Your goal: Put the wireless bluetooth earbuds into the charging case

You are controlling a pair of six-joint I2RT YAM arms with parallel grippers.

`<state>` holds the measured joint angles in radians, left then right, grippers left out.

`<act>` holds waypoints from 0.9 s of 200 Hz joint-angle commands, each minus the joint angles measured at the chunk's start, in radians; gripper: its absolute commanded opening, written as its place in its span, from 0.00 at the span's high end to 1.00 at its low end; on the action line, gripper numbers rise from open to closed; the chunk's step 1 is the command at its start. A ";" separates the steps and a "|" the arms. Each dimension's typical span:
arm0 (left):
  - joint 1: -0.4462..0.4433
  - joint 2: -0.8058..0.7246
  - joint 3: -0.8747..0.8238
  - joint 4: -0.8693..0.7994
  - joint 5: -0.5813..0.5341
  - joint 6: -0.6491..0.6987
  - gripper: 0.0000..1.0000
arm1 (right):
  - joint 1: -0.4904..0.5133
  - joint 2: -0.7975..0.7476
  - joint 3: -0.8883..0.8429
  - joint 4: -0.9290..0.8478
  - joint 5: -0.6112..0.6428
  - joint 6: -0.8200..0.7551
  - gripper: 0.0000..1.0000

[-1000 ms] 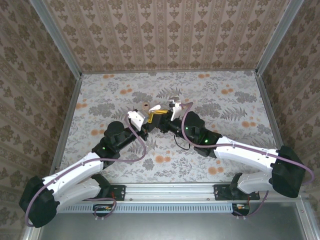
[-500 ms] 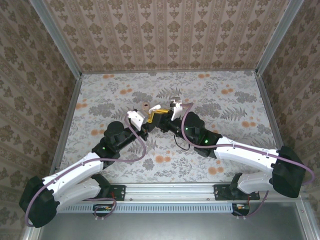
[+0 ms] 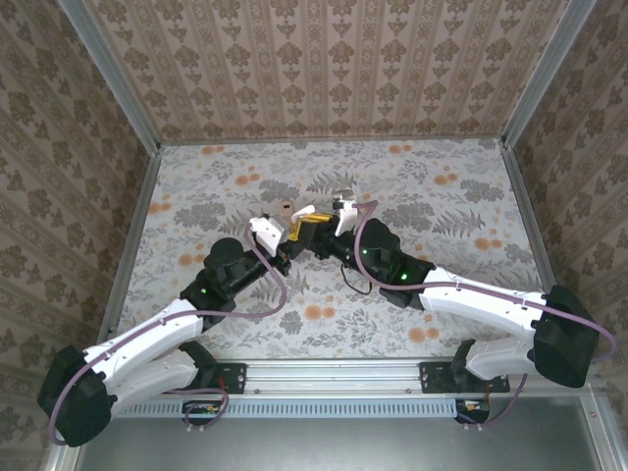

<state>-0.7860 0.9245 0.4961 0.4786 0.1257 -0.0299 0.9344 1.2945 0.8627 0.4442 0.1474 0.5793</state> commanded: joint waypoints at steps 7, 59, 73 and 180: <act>-0.011 -0.037 0.015 0.092 0.017 -0.019 1.00 | 0.003 0.021 -0.004 -0.059 0.009 -0.002 0.70; -0.011 -0.039 0.016 0.097 0.009 -0.024 1.00 | 0.003 0.005 -0.041 -0.047 0.002 -0.001 0.69; -0.011 -0.038 0.018 0.099 0.011 -0.024 1.00 | 0.003 0.001 -0.045 -0.046 0.003 -0.002 0.68; -0.010 -0.023 0.029 0.100 0.015 -0.025 1.00 | 0.003 -0.015 -0.070 -0.015 -0.003 -0.004 0.67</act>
<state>-0.7860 0.9245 0.4957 0.4568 0.1261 -0.0330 0.9344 1.2850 0.8238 0.4725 0.1471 0.5793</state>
